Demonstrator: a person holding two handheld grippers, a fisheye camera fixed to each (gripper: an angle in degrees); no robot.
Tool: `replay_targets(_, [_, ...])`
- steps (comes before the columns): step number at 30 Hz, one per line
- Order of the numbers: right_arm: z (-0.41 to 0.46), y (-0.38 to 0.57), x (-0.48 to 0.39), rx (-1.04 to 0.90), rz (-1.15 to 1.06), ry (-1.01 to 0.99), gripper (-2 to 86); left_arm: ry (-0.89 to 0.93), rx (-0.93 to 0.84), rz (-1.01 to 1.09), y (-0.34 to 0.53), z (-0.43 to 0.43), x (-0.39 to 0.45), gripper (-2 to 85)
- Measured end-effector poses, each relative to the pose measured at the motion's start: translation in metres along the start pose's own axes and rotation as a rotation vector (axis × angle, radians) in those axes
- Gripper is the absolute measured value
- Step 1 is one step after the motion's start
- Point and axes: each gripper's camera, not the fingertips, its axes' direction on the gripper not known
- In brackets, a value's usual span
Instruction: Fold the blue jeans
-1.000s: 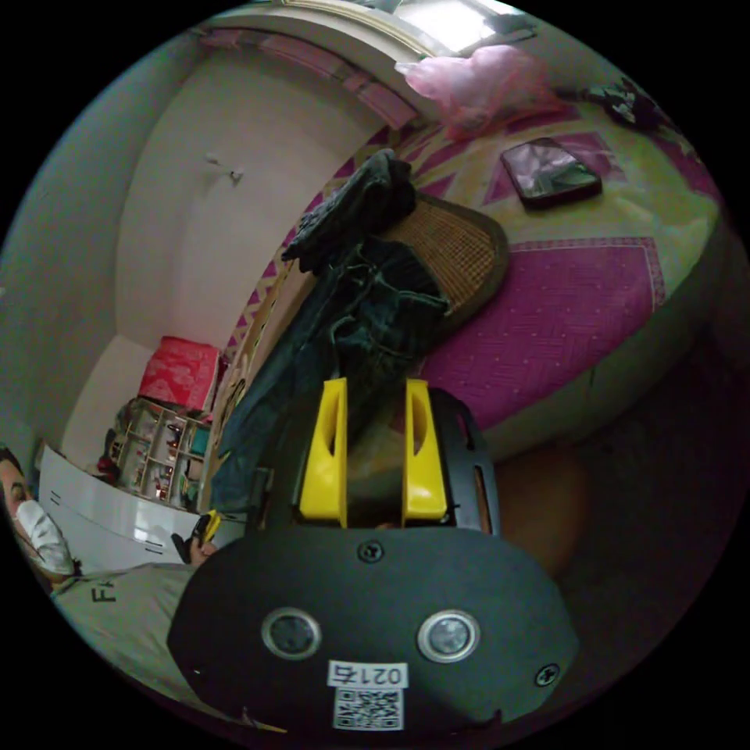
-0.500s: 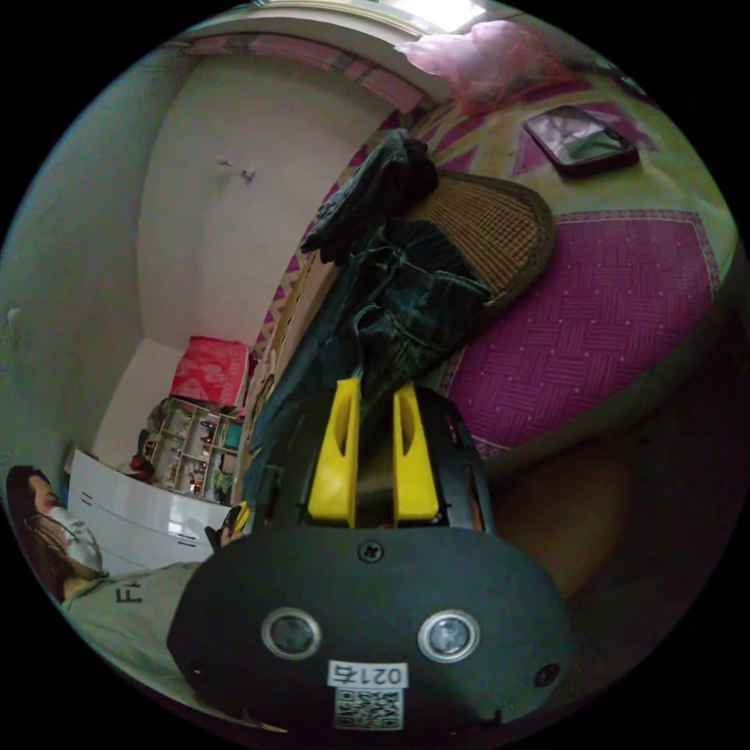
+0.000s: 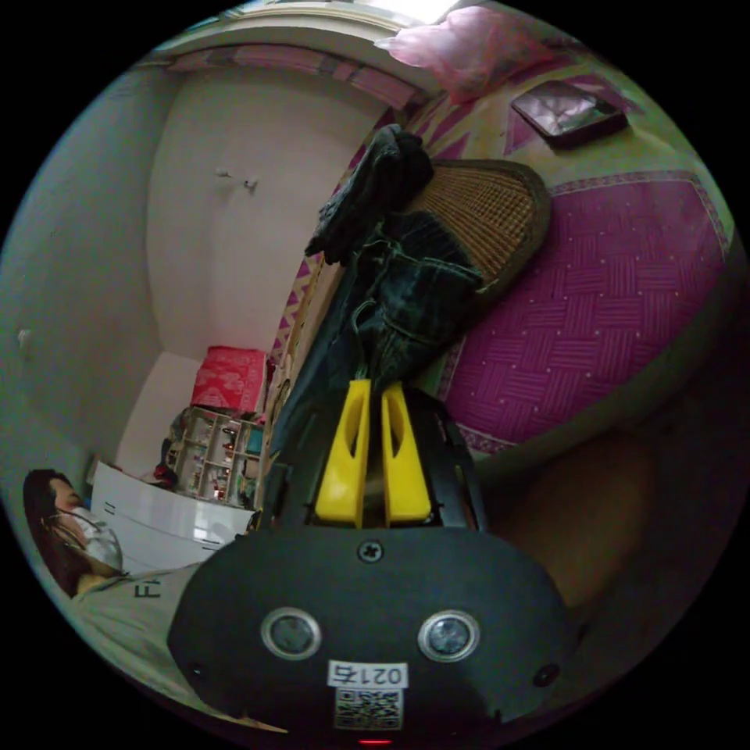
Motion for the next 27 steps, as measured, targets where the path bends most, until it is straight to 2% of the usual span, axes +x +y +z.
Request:
replay_targets(4, [-0.003, -0.012, -0.013, 0.003, -0.012, -0.116, 0.5, 0.029, 0.003, 0.103, -0.017, 0.005, 0.030, -0.9])
replay_targets(9, [0.012, -0.070, -0.073, -0.014, -0.114, -0.216, 0.3, 0.002, -0.037, 0.294, -0.080, 0.041, 0.111, -1.0])
replay_targets(15, [0.088, -0.169, -0.111, -0.074, -0.095, -0.197, 0.9, -0.155, -0.133, 0.334, -0.171, 0.148, 0.172, -0.9])
replay_targets(21, [0.192, -0.225, -0.099, -0.115, -0.025, -0.014, 5.9, -0.249, -0.223, 0.271, -0.223, 0.282, 0.159, -0.5])
replay_targets(25, [0.207, -0.209, -0.105, -0.103, -0.036, -0.047, 6.7, -0.183, -0.130, 0.325, -0.222, 0.287, 0.158, -0.2])
replay_targets(27, [0.210, -0.182, -0.138, -0.170, -0.183, -0.047, 5.9, -0.156, -0.179, 0.423, -0.211, 0.286, 0.172, 0.6])
